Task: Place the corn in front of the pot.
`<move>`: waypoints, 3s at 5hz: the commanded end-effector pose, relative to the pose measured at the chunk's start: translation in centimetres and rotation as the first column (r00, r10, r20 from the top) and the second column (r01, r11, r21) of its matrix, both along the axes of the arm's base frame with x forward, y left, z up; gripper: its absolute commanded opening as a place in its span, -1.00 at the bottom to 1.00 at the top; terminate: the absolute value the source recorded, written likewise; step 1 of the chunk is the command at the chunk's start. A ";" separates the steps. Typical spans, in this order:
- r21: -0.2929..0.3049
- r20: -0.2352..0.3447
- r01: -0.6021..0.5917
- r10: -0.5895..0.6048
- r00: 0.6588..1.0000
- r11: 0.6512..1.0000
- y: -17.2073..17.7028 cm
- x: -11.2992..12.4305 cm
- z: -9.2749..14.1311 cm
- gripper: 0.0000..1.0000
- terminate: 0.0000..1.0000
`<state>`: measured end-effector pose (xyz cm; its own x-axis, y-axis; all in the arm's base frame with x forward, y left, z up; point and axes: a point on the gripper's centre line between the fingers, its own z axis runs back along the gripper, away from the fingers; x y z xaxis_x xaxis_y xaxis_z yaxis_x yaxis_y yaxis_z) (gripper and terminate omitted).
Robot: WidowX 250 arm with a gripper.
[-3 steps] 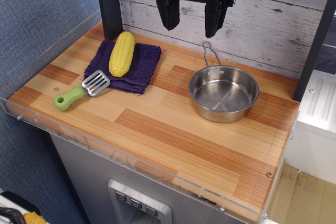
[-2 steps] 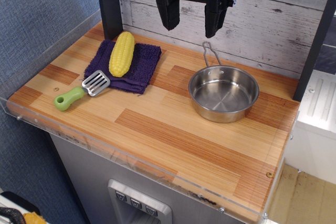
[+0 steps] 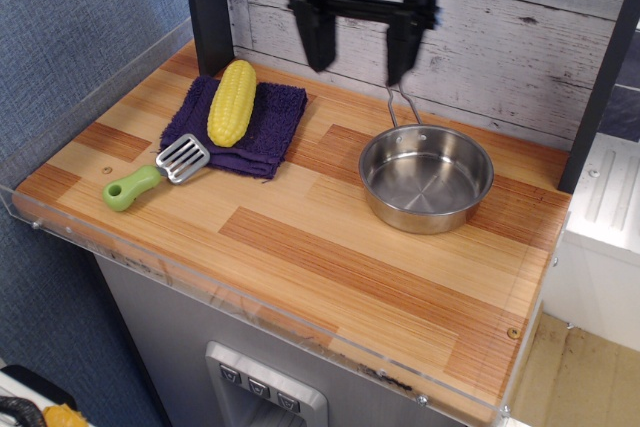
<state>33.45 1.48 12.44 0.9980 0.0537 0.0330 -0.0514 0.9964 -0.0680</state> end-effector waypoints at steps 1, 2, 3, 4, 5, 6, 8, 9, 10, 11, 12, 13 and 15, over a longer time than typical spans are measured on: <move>0.046 0.072 -0.082 0.079 0.994 0.996 5.8 0.6 1.1 1.00 -1.00; 0.078 0.108 -0.095 0.086 0.990 0.992 7.9 0.2 0.7 1.00 -1.00; 0.135 0.135 -0.068 0.049 0.990 0.988 8.9 0.2 -0.1 1.00 -1.00; 0.120 0.156 -0.072 0.053 0.986 0.990 10.5 0.5 -0.6 1.00 -1.00; 0.101 0.147 -0.098 0.083 0.986 0.990 11.9 0.9 -1.5 1.00 -1.00; 0.068 0.101 -0.144 0.137 0.985 0.987 13.4 1.0 -3.2 1.00 -1.00; 0.044 0.024 -0.193 0.192 0.981 0.980 14.3 0.6 -6.0 1.00 -1.00; 0.049 -0.002 -0.190 0.190 0.982 0.981 13.8 0.5 -7.2 1.00 -1.00; 0.067 0.002 -0.190 0.190 0.982 0.979 13.4 0.7 -7.0 1.00 -1.00; 0.071 -0.013 -0.187 0.188 0.982 0.980 13.1 0.6 -7.7 1.00 -1.00; 0.090 0.001 -0.193 0.193 0.981 0.977 12.7 0.4 -7.8 -1.00 -1.00; 0.091 0.014 -0.189 0.188 0.982 0.978 12.5 0.4 -7.4 -1.00 -1.00; 0.076 0.062 -0.183 0.178 0.982 0.980 11.8 0.0 -4.5 -1.00 -1.00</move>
